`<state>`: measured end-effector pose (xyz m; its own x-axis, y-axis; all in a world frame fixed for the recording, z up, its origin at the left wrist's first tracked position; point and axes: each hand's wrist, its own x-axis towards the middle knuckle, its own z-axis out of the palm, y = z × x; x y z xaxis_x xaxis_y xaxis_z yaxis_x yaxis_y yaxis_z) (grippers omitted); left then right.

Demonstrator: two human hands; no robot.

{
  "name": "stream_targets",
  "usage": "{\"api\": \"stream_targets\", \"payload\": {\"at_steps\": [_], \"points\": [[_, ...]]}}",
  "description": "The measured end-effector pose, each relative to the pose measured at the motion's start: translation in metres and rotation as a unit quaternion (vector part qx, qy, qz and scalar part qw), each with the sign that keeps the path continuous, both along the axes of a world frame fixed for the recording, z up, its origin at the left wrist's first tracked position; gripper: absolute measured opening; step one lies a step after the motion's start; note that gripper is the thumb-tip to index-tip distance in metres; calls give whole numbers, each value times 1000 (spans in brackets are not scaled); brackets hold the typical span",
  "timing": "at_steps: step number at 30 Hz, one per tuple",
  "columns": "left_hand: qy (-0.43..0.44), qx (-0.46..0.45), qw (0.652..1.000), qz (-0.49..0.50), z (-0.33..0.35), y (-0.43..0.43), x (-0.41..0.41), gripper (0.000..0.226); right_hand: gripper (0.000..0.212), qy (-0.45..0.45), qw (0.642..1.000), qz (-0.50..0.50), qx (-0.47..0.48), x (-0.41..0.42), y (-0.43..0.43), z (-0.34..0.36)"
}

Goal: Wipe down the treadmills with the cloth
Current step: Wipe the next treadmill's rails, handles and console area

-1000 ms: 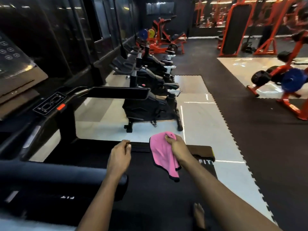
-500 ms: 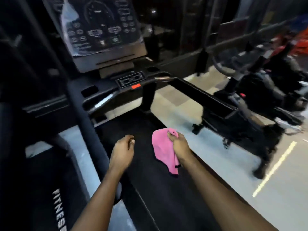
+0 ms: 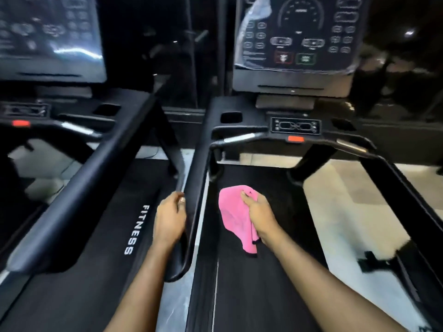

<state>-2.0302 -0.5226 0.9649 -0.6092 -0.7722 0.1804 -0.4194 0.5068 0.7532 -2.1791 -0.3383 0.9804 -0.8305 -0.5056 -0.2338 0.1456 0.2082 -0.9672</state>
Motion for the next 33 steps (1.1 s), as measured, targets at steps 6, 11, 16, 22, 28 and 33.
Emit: {"api": "stream_targets", "payload": {"at_steps": [6, 11, 16, 22, 28, 33], "points": [[-27, -20, 989, 143, -9, 7, 50, 24, 28, 113, 986, 121, -21, -2, -39, 25], [-55, -2, 950, 307, -22, 51, 99, 23, 48, 318, 893, 305, -91, 10, -72, 26], [-58, 71, 910, 405, -37, 127, 98, 23, 64, 550, 561, 615, 63, 36, -76, -19], [-56, 129, 891, 432, -53, 188, 88, 28, 80, 604, 481, 625, 111, 50, -83, -42], [-21, 127, 877, 462, -57, 187, 93, 30, 72, 648, 448, 592, 169, 74, -101, -51], [1, 111, 890, 441, -61, 168, 94, 32, 55, 588, 425, 646, 240, 98, -140, -49]]}}
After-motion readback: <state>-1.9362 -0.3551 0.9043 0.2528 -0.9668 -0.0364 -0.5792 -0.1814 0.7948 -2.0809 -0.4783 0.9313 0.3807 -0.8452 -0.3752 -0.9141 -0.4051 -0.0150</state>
